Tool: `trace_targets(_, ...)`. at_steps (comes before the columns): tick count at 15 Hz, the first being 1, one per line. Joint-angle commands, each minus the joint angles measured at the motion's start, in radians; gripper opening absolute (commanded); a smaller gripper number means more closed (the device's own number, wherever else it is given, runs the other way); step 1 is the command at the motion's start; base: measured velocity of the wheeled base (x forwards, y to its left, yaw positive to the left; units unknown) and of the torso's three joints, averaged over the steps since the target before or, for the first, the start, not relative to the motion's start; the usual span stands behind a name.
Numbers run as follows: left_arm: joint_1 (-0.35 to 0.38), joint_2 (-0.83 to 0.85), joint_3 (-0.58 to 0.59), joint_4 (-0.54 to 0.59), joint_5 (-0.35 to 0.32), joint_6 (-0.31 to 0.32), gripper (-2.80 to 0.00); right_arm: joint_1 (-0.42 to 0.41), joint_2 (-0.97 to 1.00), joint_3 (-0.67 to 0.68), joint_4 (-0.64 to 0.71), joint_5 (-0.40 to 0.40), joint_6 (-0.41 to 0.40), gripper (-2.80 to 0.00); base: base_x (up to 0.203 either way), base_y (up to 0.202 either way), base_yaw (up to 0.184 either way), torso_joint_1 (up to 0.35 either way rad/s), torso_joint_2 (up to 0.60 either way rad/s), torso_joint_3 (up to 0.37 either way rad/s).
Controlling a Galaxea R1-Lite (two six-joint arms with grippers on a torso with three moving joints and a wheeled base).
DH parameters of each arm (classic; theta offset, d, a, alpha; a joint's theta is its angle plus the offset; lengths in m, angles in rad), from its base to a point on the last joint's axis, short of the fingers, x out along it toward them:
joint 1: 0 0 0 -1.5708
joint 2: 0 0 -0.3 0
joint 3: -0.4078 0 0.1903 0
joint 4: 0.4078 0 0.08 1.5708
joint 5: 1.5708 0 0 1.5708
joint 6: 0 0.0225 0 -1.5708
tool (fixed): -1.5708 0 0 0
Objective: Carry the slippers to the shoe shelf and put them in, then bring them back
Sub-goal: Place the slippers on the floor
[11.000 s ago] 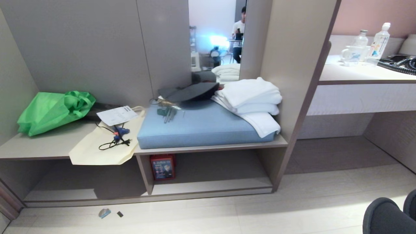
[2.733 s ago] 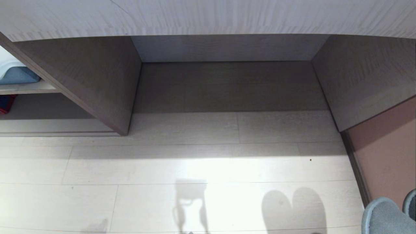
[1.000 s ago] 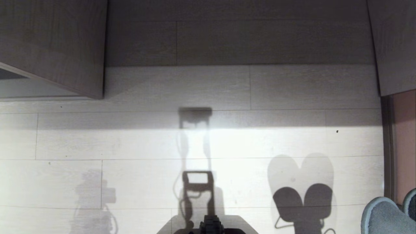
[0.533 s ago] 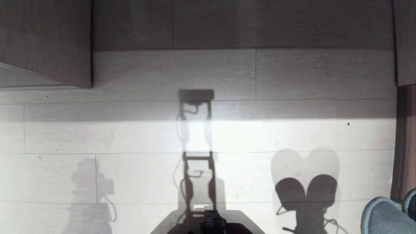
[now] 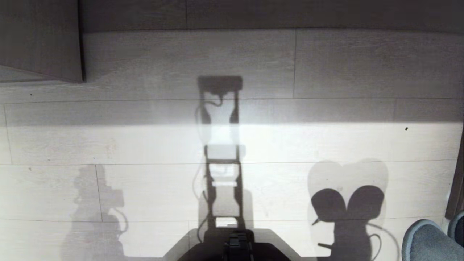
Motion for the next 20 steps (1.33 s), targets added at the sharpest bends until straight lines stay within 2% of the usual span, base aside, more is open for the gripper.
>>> trace_targets(1,0.0,0.001,0.0,0.0,0.0,-0.001,-2.8,-0.001,0.001,-0.001,0.0,0.0,-0.001,-2.8,0.0,0.0,0.0,-0.005,0.01,-0.193)
trace_targets(7,0.0,0.001,0.0,0.0,0.0,-0.001,-2.8,0.0,0.001,-0.007,-0.018,0.0,-0.002,-2.8,0.0,0.0,0.0,0.002,0.0,-0.134)
trace_targets(10,0.0,0.001,0.0,0.0,0.0,0.001,-2.8,0.0,0.037,-0.12,-0.017,0.078,-0.028,-2.8,0.0,0.0,0.0,0.001,0.0,-0.012)
trace_targets(13,0.0,0.001,0.0,0.0,-0.002,0.001,-2.8,0.0,0.266,-0.253,-0.021,0.107,-0.032,-2.8,0.0,0.0,0.0,0.0,0.0,0.0)
trace_targets(15,0.0,0.001,0.0,0.0,-0.001,0.001,-2.8,-0.001,0.492,-0.318,-0.119,0.113,-0.032,-2.8,0.0,0.0,0.0,0.0,0.0,0.0)
trace_targets(20,0.0,0.001,0.0,0.0,0.0,0.001,-2.8,-0.001,1.077,-0.463,-0.583,0.103,-0.033,-2.8,0.0,0.0,0.0,0.0,0.0,0.0)
